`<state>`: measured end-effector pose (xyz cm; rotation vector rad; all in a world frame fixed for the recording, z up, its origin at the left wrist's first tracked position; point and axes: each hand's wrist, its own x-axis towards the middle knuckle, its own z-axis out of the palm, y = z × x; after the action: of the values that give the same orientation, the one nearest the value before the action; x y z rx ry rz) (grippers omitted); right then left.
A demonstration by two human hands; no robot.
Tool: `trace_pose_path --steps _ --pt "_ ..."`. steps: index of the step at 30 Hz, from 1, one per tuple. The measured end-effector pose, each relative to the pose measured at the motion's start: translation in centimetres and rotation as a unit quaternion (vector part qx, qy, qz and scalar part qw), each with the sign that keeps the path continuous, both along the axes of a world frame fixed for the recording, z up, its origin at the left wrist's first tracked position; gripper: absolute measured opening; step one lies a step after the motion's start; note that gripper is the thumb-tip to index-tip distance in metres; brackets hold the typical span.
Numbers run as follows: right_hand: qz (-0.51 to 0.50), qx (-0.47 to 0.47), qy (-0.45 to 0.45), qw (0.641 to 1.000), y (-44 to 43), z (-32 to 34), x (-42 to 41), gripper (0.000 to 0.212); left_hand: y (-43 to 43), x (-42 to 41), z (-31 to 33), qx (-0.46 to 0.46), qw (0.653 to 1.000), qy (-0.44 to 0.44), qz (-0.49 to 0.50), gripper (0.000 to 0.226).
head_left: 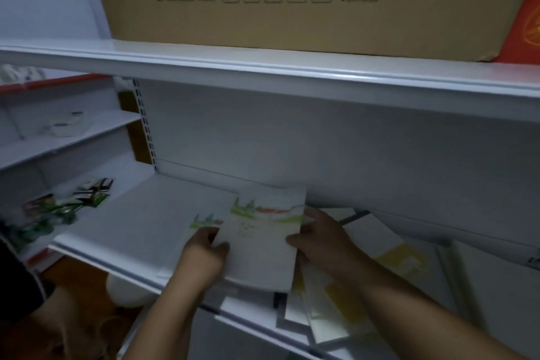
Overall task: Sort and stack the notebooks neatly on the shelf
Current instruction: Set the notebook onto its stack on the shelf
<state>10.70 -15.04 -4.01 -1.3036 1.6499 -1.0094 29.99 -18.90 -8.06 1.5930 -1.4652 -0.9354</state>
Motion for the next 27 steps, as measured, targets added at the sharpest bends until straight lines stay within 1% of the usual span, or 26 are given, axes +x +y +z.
trace_pose_path --steps 2,4,7,9,11,12,13,14,16,17,18,20,22,23,25,26,27 --pt "0.035 -0.003 0.018 0.999 -1.9 -0.2 2.9 0.031 -1.2 2.6 -0.4 -0.012 0.999 -0.021 0.029 0.028" --pt "0.062 0.026 0.02 0.998 -3.5 -0.6 5.3 0.038 -2.6 4.8 -0.9 -0.013 0.996 -0.065 0.053 0.03" --pt "0.083 0.11 -0.026 0.99 -4.6 -1.3 7.8 0.044 -4.1 6.6 -2.3 0.021 0.982 -0.181 0.056 0.037" --pt "0.088 0.132 -0.011 0.987 -4.3 -1.3 8.6 0.051 -4.3 7.0 -2.9 0.044 0.967 -0.245 0.043 0.047" --pt "0.093 0.11 0.021 0.989 -3.8 -1.3 8.4 0.06 -4.2 7.2 -3.1 0.041 0.961 -0.271 0.041 0.048" --pt "0.101 0.088 0.053 0.99 -3.2 -1.0 8.0 0.062 -4.1 7.3 -2.9 0.029 0.957 -0.285 0.051 0.047" --pt "0.107 0.063 0.092 0.988 -2.4 -0.6 7.4 0.06 -4.0 7.2 -2.6 0.007 0.955 -0.29 0.064 0.044" --pt "0.106 0.036 0.131 0.985 -1.6 -0.3 6.7 0.055 -3.8 6.7 -2.1 -0.029 0.958 -0.276 0.073 0.041" --pt "0.074 -0.013 0.185 0.98 0.2 0.4 4.4 0.041 -3.2 4.7 -0.9 -0.111 0.975 -0.186 0.048 0.037" --pt "0.045 -0.035 0.202 0.978 0.9 0.5 2.9 0.035 -2.7 3.0 -0.1 -0.13 0.983 -0.133 0.01 0.035" --pt "0.009 -0.046 0.221 0.974 1.6 0.5 1.2 0.032 -2.2 1.1 0.4 -0.137 0.985 -0.092 -0.042 0.033" --pt "-0.091 -0.051 0.268 0.958 2.7 -0.2 -2.9 0.036 -1.0 -3.1 1.1 -0.118 0.981 -0.06 -0.143 0.029" --pt "-0.199 -0.024 0.305 0.931 3.8 -1.0 -6.8 0.051 0.2 -6.9 1.4 -0.08 0.976 -0.062 -0.195 0.03" --pt "-0.235 0.005 0.305 0.923 4.5 -1.4 -8.4 0.06 0.5 -8.4 1.2 -0.069 0.973 -0.073 -0.206 0.033" --pt "-0.258 0.07 0.253 0.93 5.9 -2.1 -10.4 0.072 0.7 -10.2 0.9 -0.086 0.96 -0.139 -0.226 0.037" --pt "-0.255 0.099 0.23 0.934 6.5 -2.5 -11.1 0.074 0.7 -10.9 0.7 -0.101 0.952 -0.172 -0.234 0.04" --pt "-0.25 0.124 0.228 0.933 7.1 -2.6 -11.5 0.071 0.8 -11.4 0.7 -0.101 0.946 -0.193 -0.238 0.043"
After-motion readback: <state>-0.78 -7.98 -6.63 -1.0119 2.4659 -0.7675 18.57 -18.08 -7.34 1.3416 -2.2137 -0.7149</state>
